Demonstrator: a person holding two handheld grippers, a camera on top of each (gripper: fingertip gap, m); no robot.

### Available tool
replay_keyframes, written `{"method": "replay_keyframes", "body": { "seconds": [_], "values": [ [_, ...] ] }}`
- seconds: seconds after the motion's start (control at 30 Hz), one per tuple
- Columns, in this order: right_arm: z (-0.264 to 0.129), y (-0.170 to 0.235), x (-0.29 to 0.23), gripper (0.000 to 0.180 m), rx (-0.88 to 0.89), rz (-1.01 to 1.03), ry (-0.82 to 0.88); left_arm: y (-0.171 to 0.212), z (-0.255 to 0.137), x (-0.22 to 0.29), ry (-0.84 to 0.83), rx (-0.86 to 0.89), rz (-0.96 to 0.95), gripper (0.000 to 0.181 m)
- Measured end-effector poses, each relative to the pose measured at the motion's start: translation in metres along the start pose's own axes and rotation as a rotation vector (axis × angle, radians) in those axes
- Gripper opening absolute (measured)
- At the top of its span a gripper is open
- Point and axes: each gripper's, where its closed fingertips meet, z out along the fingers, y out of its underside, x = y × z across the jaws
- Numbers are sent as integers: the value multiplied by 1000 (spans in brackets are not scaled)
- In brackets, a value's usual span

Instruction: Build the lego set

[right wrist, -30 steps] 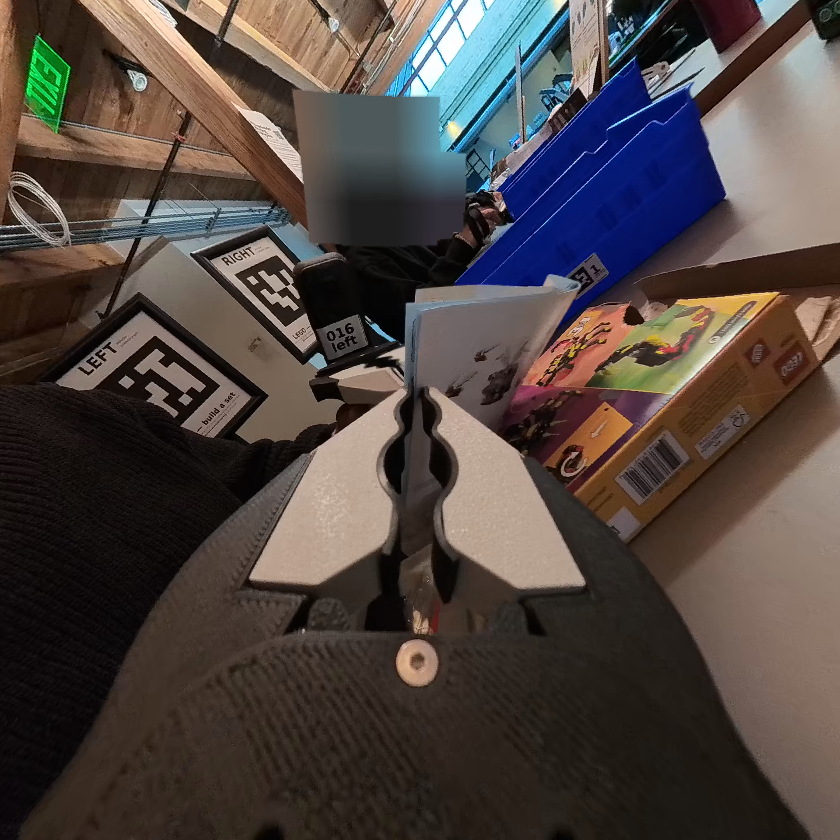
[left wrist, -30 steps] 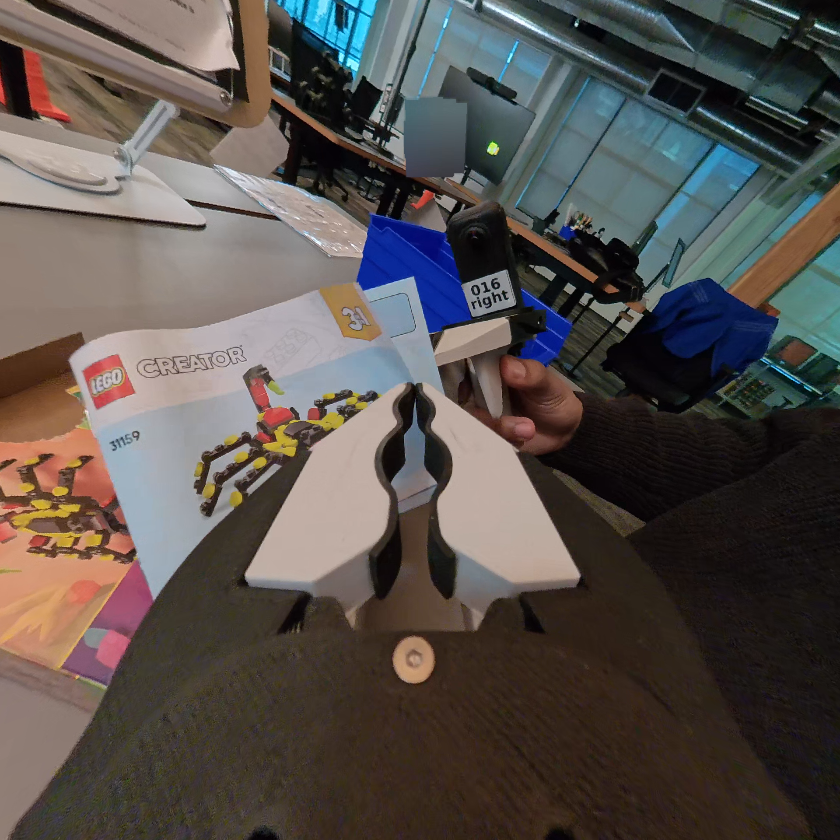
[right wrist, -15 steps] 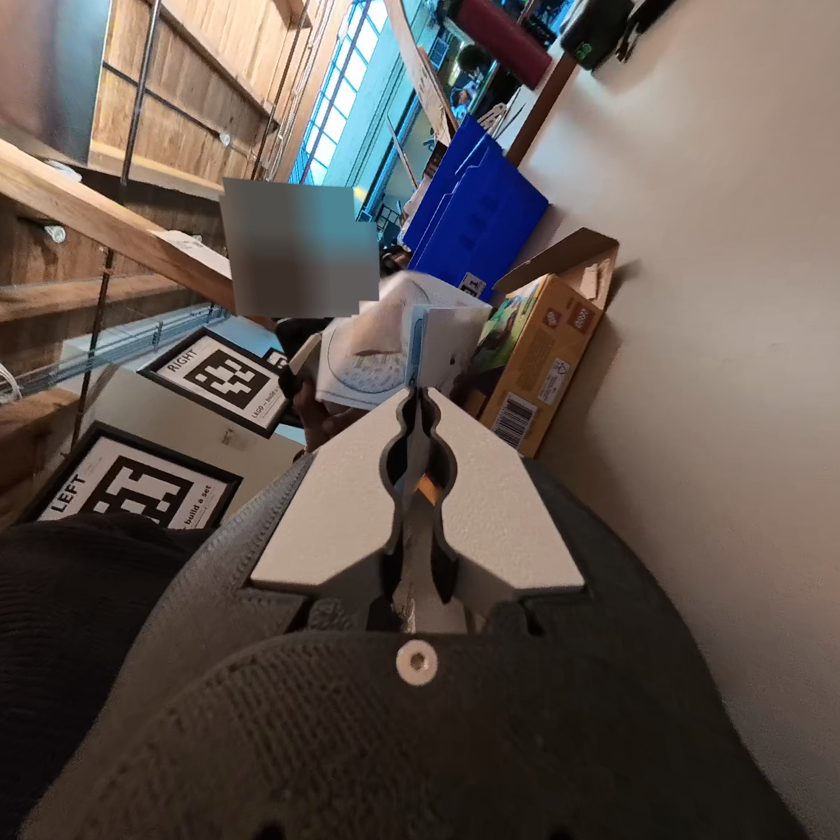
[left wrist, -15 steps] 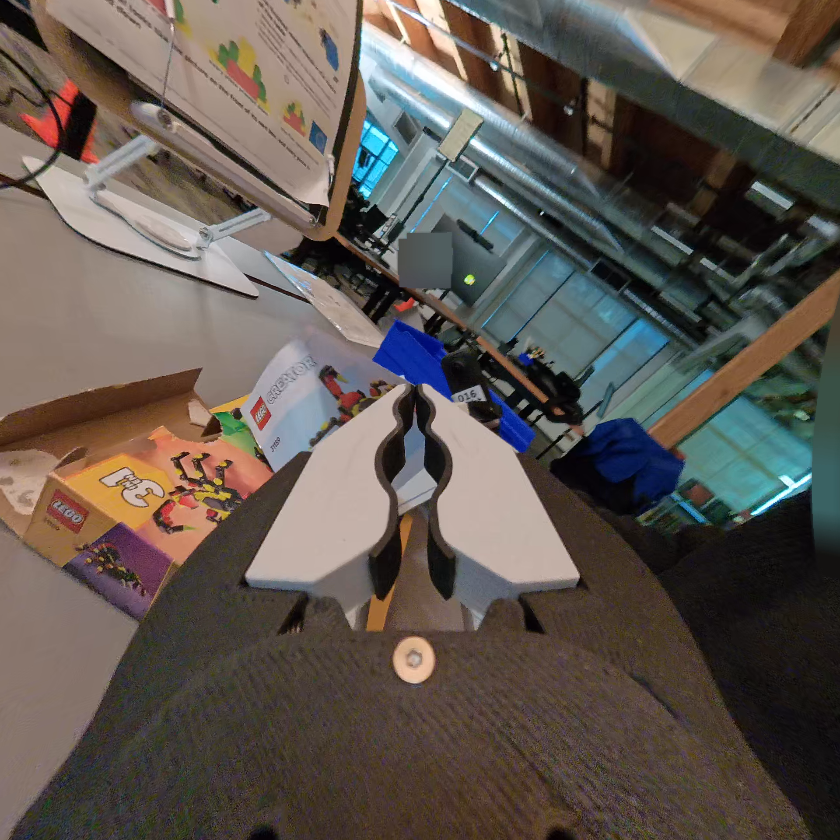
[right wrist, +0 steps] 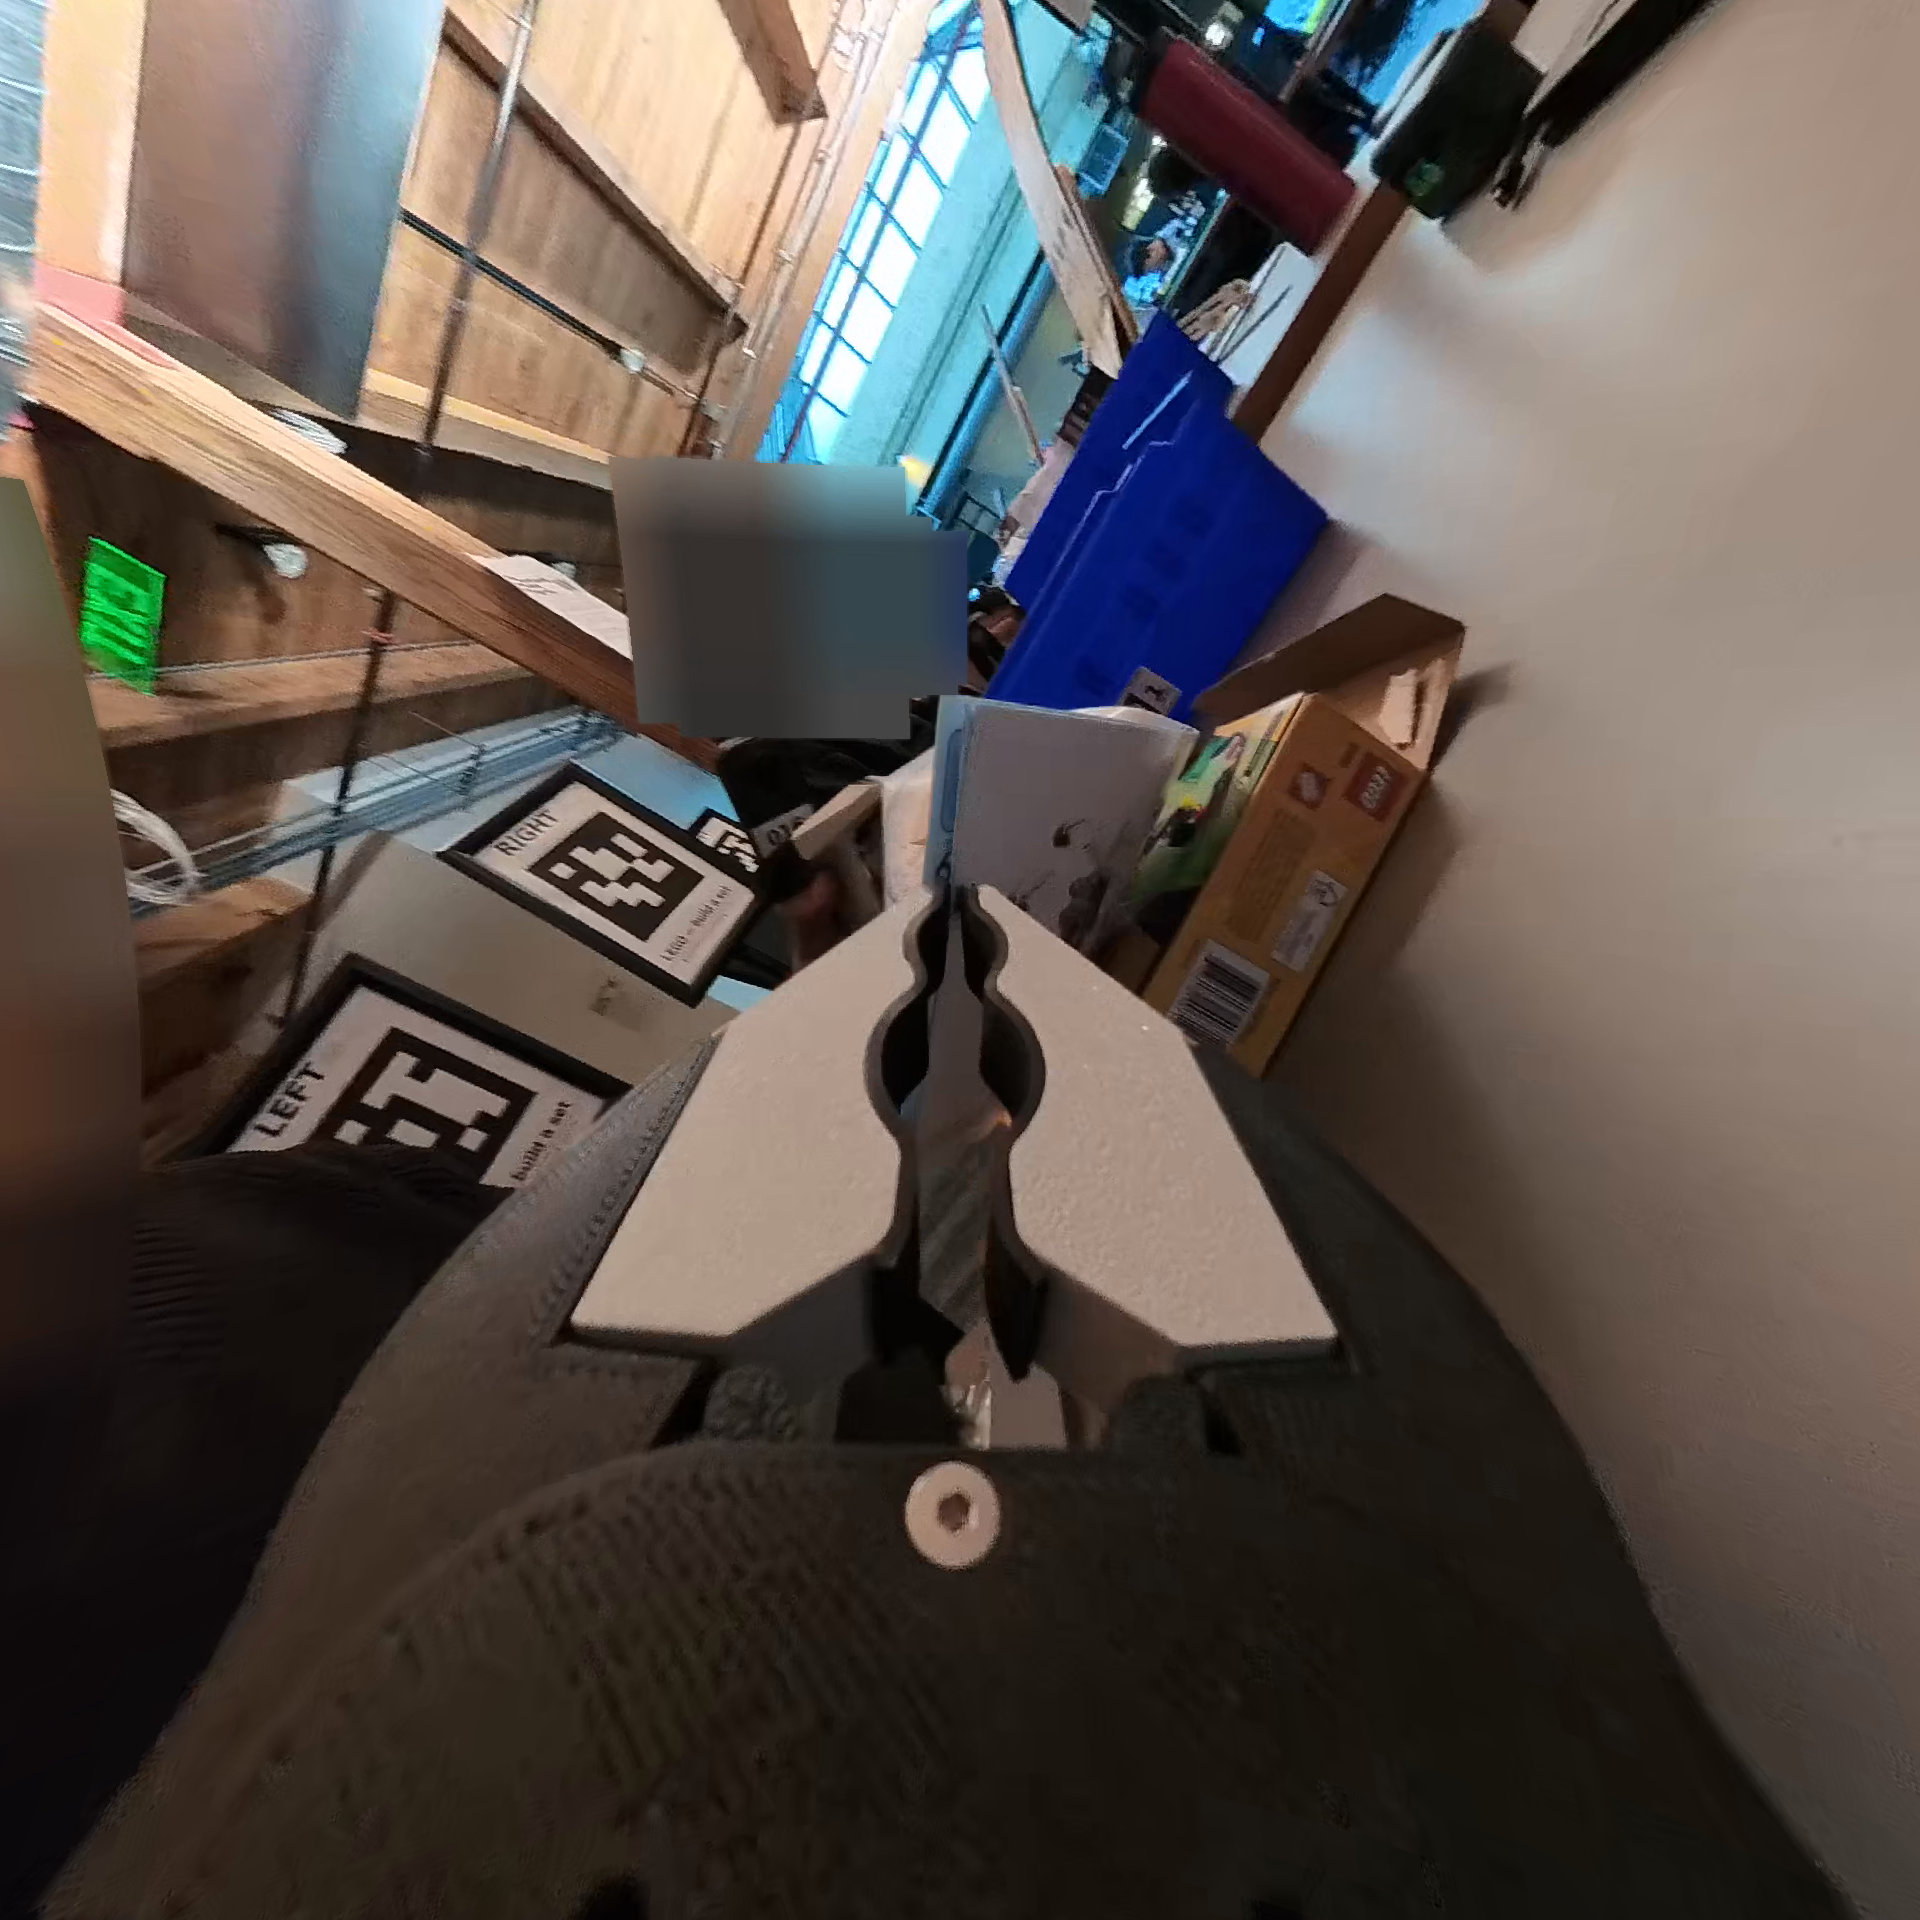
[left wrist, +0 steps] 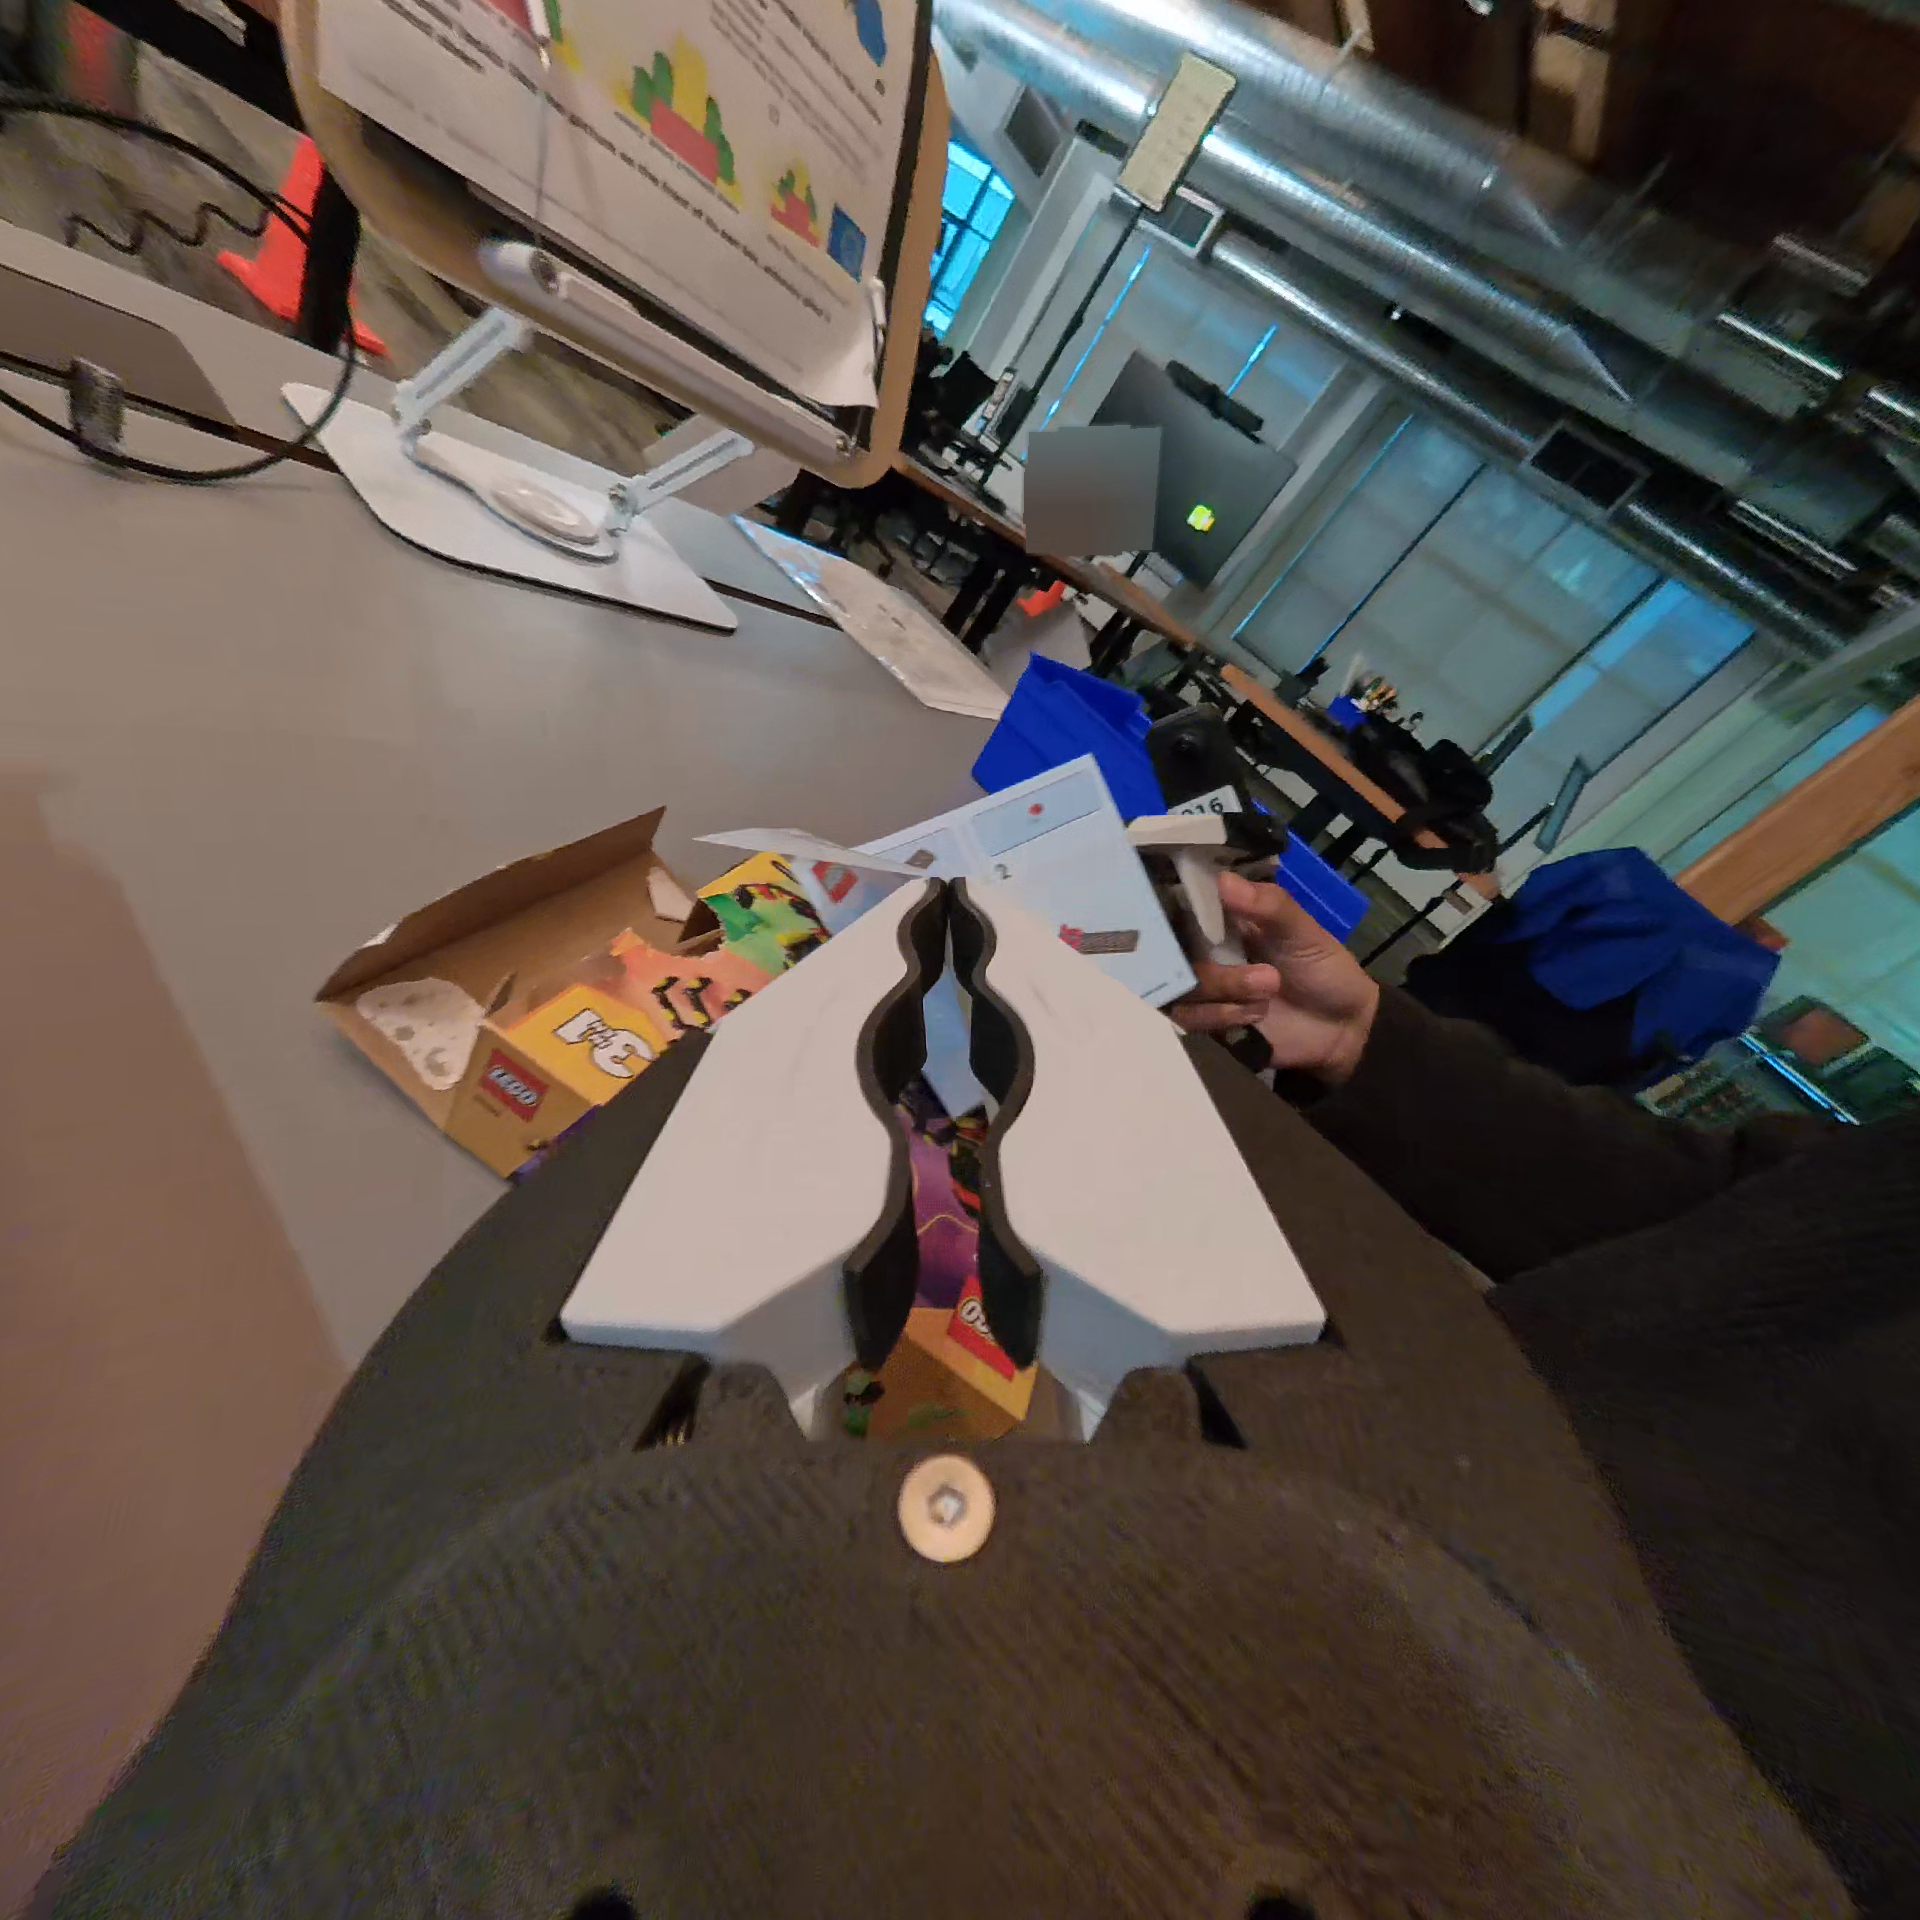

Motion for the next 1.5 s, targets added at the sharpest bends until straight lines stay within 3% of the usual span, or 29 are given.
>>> {"method": "replay_keyframes", "body": {
  "seconds": [0.23, 0.87, 1.5],
  "values": [
    [-8, -2, 1, 0, -42, -24, 4, 1, -9, -16, -56, -32, 9, 0],
    [-22, -16, 9, 0, 12, -28, 43, 45, -15, -66, -424, -354, 258, 0],
    [-20, -14, 12, 0, 14, -7, 46, 38, -12, -61, -389, -284, 253, 0]
  ]
}}
